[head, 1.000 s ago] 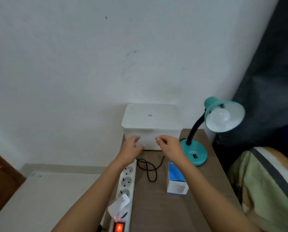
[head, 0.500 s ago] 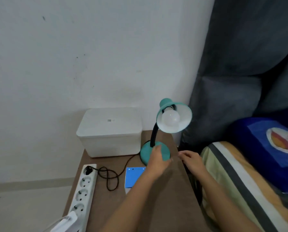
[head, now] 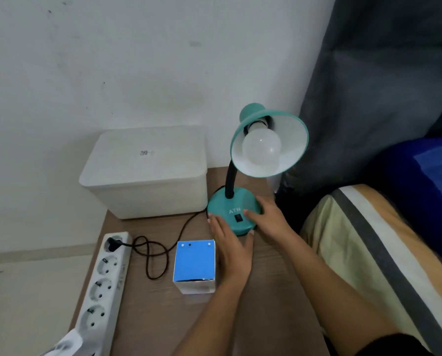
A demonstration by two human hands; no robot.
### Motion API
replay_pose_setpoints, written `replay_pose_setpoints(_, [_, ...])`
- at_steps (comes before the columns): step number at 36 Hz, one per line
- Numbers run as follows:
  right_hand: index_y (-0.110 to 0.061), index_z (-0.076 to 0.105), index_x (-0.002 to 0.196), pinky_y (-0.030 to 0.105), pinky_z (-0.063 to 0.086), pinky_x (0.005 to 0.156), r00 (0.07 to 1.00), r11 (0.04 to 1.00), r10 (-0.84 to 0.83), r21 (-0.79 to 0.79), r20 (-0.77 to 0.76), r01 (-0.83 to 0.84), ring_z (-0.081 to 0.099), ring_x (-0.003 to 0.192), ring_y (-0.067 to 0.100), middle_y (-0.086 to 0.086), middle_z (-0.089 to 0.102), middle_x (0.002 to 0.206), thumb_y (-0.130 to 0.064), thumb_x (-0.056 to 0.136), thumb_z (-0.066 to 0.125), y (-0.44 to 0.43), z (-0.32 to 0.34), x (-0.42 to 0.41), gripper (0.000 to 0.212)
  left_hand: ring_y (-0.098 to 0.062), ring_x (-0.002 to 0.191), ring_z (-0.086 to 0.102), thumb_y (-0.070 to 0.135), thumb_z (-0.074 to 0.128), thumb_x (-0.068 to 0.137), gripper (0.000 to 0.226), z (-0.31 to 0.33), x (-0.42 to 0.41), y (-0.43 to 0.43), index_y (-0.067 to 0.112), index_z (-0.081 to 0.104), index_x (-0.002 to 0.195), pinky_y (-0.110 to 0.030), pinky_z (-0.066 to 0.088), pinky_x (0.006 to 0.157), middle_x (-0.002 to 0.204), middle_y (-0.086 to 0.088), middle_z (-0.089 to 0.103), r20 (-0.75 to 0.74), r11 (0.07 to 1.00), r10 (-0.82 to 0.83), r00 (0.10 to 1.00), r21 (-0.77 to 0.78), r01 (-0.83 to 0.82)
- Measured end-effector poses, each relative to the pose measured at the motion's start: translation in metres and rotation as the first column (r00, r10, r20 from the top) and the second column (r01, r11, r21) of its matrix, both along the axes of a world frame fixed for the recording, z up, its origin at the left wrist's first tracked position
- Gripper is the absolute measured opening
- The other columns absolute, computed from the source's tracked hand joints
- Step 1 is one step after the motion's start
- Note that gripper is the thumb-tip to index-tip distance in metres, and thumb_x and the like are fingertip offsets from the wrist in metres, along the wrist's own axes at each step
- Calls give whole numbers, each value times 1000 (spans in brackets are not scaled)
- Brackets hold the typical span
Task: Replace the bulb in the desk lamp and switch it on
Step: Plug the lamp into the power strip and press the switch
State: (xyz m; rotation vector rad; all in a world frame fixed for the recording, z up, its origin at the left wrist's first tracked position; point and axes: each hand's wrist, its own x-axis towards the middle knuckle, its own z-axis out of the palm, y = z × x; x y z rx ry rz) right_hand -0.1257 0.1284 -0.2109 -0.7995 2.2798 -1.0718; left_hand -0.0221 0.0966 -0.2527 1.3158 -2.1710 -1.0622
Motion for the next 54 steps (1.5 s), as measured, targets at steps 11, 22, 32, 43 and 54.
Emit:
replay_pose_setpoints(11, [-8, 43, 136, 13, 27, 93, 998, 995, -51, -92, -25, 48, 42, 121, 16, 10, 45, 137, -22, 74, 76, -9, -26, -1, 72, -15, 144, -13, 40, 54, 90, 86, -10, -2, -7, 4, 1, 148, -23, -5, 114, 158, -9, -9, -32, 998, -13, 999, -55, 11])
replay_pose_setpoints(22, [-44, 54, 100, 31, 52, 85, 996, 961, -89, -261, 4, 87, 59, 99, 9, -13, 60, 104, -23, 61, 82, -9, -30, -1, 52, -18, 146, -12, 49, 46, 92, 84, -13, 9, -9, 6, 1, 149, -22, -7, 113, 159, -7, -10, 14, 993, -71, 997, -99, 72])
replay_pose_setpoints(32, [-50, 49, 105, 26, 48, 87, 995, 961, -94, -264, -37, 81, 54, 101, 3, -24, 54, 104, -31, 66, 79, -6, -31, 0, 53, -17, 146, -12, 48, 46, 92, 84, -14, 8, -9, 6, 1, 149, -20, -4, 112, 159, -7, -10, 17, 990, -69, 997, -124, 71])
replay_pose_setpoints(43, [-27, 59, 114, 32, 51, 90, 977, 944, -213, -255, 6, 208, 57, 103, 13, -4, 63, 114, -32, 63, 83, -12, -34, 3, 57, -17, 146, -14, 48, 44, 93, 83, -16, 7, -8, 5, -1, 149, -20, -1, 111, 158, -8, -12, 31, 986, -74, 997, -148, 78])
replay_pose_setpoints(54, [-15, 58, 123, 32, 51, 91, 965, 940, -253, -215, 76, 264, 60, 102, 16, 5, 65, 115, -19, 62, 84, -17, -20, 8, 66, -20, 145, -6, 59, 25, 82, 91, -22, 4, -8, -1, 6, 147, -27, 5, 115, 158, -12, -2, 10, 979, -49, 999, -198, 50])
